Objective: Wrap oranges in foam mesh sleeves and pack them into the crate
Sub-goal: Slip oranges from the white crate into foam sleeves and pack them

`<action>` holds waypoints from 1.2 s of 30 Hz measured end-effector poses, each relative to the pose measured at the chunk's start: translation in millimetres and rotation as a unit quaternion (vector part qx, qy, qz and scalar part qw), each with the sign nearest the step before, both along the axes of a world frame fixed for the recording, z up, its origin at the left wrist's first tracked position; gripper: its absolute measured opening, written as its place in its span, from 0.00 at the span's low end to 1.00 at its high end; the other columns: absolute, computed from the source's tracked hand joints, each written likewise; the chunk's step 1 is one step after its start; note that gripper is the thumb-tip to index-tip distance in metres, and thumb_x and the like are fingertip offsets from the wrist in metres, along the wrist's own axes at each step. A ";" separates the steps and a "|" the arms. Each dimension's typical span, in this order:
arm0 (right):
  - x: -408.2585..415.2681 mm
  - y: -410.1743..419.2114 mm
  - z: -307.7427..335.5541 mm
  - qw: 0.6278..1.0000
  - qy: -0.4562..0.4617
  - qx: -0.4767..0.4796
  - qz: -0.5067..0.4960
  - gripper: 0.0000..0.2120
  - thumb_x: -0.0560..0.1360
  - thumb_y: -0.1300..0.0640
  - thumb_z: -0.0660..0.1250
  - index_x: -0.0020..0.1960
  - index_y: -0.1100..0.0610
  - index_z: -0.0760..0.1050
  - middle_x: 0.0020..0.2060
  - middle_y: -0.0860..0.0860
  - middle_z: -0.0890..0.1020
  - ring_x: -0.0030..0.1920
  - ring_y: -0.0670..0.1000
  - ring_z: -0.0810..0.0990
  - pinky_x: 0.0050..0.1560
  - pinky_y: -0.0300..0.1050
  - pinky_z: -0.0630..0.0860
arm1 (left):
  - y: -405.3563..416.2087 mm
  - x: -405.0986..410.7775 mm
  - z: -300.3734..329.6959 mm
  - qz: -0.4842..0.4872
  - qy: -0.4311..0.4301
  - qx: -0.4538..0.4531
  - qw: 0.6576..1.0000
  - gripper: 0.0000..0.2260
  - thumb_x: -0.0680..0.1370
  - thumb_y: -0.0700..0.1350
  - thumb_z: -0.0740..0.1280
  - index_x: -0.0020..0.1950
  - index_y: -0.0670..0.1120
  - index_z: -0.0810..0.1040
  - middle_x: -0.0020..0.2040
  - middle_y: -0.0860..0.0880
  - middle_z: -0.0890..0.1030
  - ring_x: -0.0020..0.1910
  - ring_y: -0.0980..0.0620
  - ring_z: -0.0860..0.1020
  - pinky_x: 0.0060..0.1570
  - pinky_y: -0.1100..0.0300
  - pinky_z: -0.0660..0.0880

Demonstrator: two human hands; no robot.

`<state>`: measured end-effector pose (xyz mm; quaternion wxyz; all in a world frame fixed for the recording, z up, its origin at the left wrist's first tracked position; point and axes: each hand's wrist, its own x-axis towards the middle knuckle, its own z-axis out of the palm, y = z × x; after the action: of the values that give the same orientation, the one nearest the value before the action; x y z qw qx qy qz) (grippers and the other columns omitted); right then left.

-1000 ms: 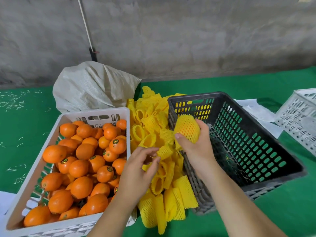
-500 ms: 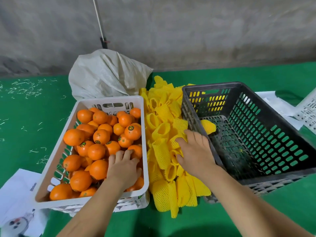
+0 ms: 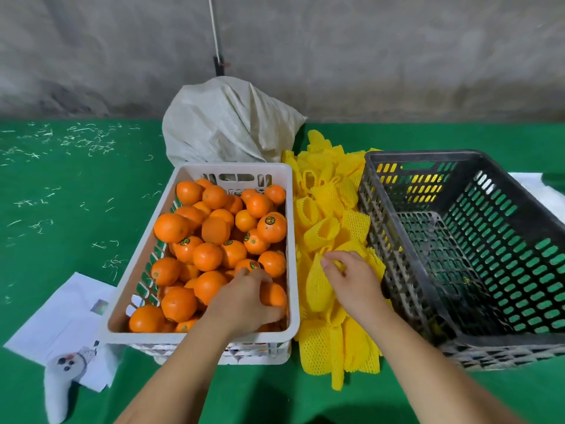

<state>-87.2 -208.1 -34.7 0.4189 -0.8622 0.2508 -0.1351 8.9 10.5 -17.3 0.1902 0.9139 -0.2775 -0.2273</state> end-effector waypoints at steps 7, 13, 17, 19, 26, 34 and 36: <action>-9.4 31.1 37.2 0.922 -0.171 0.334 -0.102 0.13 0.78 0.64 0.70 0.58 0.50 0.80 0.46 0.51 0.86 0.44 0.48 0.83 0.48 0.46 0.78 | -27.3 -26.5 27.4 0.186 0.320 -0.472 0.800 0.29 0.70 0.58 0.77 0.70 0.54 0.78 0.63 0.47 0.84 0.57 0.47 0.84 0.56 0.49 0.83; -10.6 41.8 44.5 0.954 -0.112 0.265 -0.089 0.05 0.79 0.59 0.71 0.52 0.50 0.83 0.48 0.46 0.86 0.54 0.49 0.83 0.57 0.48 0.80 | -34.9 -42.1 20.5 0.133 0.496 -0.547 0.661 0.39 0.64 0.54 0.85 0.71 0.44 0.78 0.68 0.43 0.82 0.64 0.44 0.82 0.54 0.53 0.83; -11.6 38.6 45.1 0.967 -0.149 0.169 -0.118 0.03 0.81 0.58 0.69 0.52 0.50 0.77 0.48 0.46 0.82 0.53 0.48 0.81 0.51 0.42 0.76 | -36.5 -49.9 9.3 0.062 0.454 -0.517 0.723 0.44 0.63 0.60 0.85 0.73 0.42 0.77 0.75 0.45 0.76 0.64 0.42 0.82 0.54 0.51 0.82; -13.3 36.5 45.9 0.969 -0.157 0.171 -0.086 0.09 0.80 0.61 0.70 0.53 0.48 0.76 0.48 0.48 0.83 0.52 0.48 0.83 0.54 0.44 0.78 | -37.7 -49.3 7.7 0.075 0.425 -0.510 0.744 0.38 0.65 0.61 0.83 0.71 0.45 0.80 0.75 0.45 0.76 0.61 0.43 0.83 0.52 0.53 0.82; -24.5 31.6 53.3 0.974 -0.187 0.127 0.005 0.10 0.78 0.62 0.69 0.50 0.48 0.81 0.35 0.41 0.81 0.34 0.42 0.77 0.36 0.35 0.71 | -41.3 -47.1 4.0 0.141 0.289 -0.522 0.790 0.23 0.76 0.56 0.75 0.69 0.51 0.78 0.61 0.48 0.84 0.60 0.46 0.83 0.53 0.55 0.82; -22.7 36.3 46.2 0.991 -0.122 0.049 0.036 0.09 0.82 0.59 0.67 0.60 0.53 0.81 0.53 0.48 0.78 0.53 0.42 0.78 0.55 0.37 0.74 | -36.3 -41.5 -15.2 0.069 0.336 -0.516 0.785 0.35 0.73 0.56 0.77 0.77 0.69 0.65 0.77 0.48 0.69 0.72 0.50 0.76 0.72 0.48 0.73; -25.1 32.0 49.0 0.990 -0.129 -0.030 0.038 0.08 0.83 0.60 0.65 0.58 0.56 0.82 0.52 0.48 0.80 0.55 0.45 0.78 0.57 0.39 0.73 | -38.7 -40.8 -18.8 0.061 0.281 -0.504 0.815 0.33 0.75 0.57 0.77 0.76 0.66 0.67 0.76 0.51 0.70 0.71 0.52 0.76 0.68 0.53 0.76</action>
<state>-112.3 -176.1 14.3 0.4268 -0.8584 0.1579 -0.2369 -31.9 -28.2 -36.1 0.7072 0.6015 -0.2315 -0.2908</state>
